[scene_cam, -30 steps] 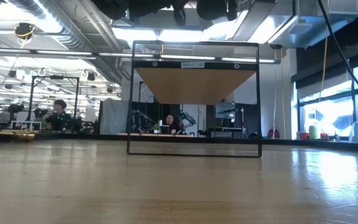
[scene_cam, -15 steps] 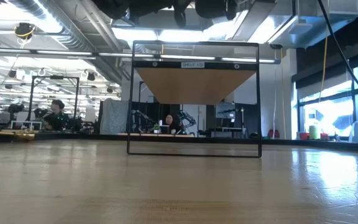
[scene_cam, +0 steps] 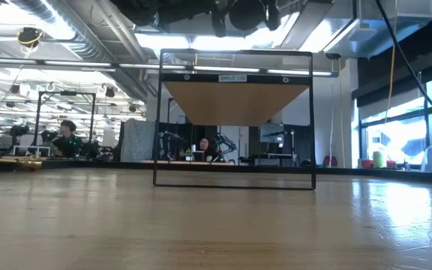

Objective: Pick & Place candle stick holders
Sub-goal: Put the gold candle holder on the shelf

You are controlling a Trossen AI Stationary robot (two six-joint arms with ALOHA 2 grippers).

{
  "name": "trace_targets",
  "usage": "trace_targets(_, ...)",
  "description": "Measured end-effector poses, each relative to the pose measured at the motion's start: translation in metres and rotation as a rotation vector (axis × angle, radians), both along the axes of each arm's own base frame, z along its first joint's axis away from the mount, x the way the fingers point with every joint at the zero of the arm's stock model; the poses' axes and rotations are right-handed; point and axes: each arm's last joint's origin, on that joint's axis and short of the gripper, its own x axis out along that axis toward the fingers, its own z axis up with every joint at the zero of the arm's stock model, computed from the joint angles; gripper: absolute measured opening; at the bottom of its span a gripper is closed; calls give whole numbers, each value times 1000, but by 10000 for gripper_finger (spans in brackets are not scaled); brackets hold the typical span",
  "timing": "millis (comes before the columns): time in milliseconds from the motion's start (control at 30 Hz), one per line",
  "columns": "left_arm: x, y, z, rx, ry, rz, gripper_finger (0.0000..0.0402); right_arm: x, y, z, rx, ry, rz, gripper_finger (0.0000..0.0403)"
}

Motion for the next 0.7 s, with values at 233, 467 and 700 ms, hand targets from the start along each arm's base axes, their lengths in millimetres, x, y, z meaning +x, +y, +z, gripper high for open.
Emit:
trace_targets(233,0,-1,-1,3,17,-35,24,0,0,0,4,4,-8,15)
trace_targets(467,-5,2,1,0,26,23,12,-1,-3,0,-9,4,-33,62)
trace_targets(700,-18,5,-1,22,167,149,12,-2,-6,0,-38,14,-153,210)
